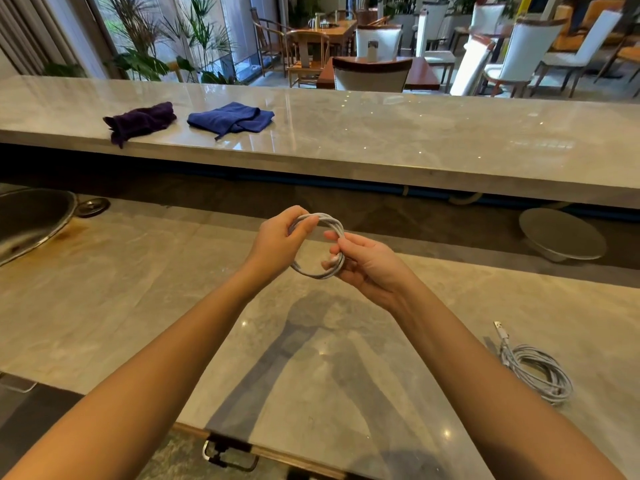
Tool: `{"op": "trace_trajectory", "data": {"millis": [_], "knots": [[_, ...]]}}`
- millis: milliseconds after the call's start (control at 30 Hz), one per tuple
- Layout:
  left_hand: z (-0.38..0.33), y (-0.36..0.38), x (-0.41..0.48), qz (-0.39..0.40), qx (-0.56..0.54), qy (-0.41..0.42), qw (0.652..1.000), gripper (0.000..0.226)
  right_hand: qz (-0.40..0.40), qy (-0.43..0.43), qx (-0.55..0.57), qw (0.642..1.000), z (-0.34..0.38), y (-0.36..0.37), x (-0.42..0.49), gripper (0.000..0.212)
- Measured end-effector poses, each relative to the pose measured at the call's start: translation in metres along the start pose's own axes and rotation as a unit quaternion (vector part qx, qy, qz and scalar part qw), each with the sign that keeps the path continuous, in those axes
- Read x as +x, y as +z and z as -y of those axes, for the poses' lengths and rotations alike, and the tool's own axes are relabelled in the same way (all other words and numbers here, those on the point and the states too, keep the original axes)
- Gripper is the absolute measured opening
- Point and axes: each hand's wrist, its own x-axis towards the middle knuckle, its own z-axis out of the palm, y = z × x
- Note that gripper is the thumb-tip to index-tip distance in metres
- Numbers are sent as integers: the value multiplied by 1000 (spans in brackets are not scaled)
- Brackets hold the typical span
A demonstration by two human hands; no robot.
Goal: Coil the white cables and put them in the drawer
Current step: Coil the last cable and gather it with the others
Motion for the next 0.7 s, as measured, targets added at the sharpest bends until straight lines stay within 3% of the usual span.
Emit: {"op": "trace_trajectory", "data": {"millis": [67,100,133,200,267,300,367,500,700], "knots": [[-1,4,2,3,-20,-9,1000,18,-4,-15,-37,999,3,0,2,23],[-3,7,2,6,-41,-23,999,19,-20,-37,-109,993,4,0,4,24],[-6,10,2,11,-71,-42,997,20,-45,-70,-214,973,5,-1,4,24],[-11,17,2,27,-143,-80,986,22,-95,-149,-405,897,8,-6,4,25],[-14,24,2,44,-193,-108,974,22,-110,-186,-497,841,12,-15,1,27],[-16,27,3,58,-213,-119,968,23,-112,-185,-513,831,14,-21,-2,26],[-19,36,5,85,-260,-131,953,24,-117,-155,-489,850,19,-37,-11,22],[-32,58,12,128,-284,-146,939,23,-111,-99,-353,924,27,-62,-34,18],[-60,108,13,195,-305,-193,912,18,-235,-116,-261,929,32,-111,-65,22]]}}
